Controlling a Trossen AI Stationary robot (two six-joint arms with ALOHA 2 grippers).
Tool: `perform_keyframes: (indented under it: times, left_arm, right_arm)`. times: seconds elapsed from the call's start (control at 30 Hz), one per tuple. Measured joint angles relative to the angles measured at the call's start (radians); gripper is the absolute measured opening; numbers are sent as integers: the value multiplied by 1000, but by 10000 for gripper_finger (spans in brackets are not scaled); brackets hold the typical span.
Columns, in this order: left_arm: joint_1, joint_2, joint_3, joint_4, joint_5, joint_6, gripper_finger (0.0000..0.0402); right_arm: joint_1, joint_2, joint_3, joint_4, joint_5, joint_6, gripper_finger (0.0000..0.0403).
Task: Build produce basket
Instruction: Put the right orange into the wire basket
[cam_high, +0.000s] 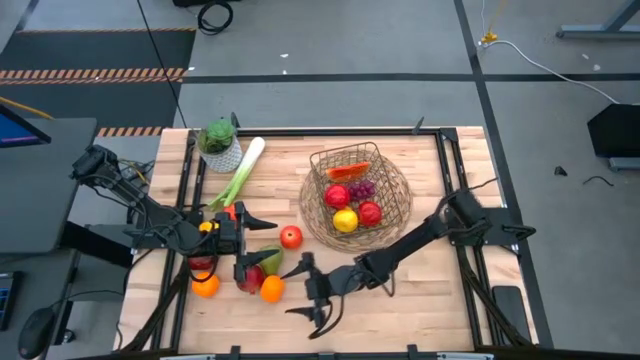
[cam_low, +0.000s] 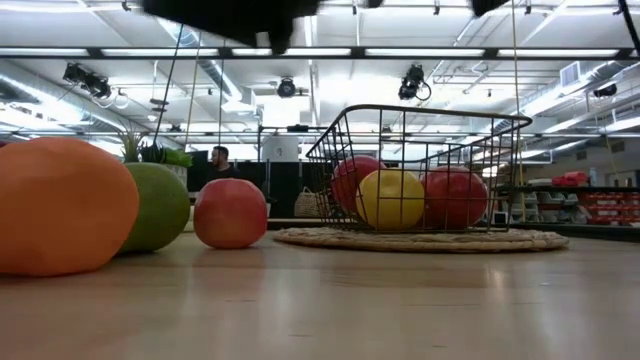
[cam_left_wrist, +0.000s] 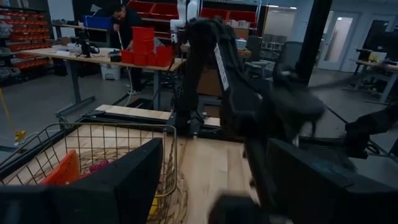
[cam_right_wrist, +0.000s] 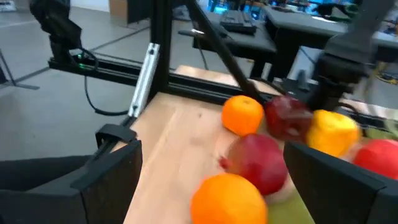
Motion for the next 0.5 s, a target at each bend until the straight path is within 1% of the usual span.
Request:
perform_keyframes:
  times: [0.17,0.33,0.4,0.5]
  left_arm:
    - [-15,0,0,0,0,-2,293]
    - [-42,0,0,8,1,4,293]
    - [-46,-1,0,9,0,5,293]
    - [-46,-1,-1,9,0,5,293]
  right_arm:
    - [8,145,166,-80,-2,-62,393]
    - [4,221,321,-179,9,-57,393]
    - [-1,246,353,-204,17,-61,393]
    - [-14,267,362,-232,54,-64,393]
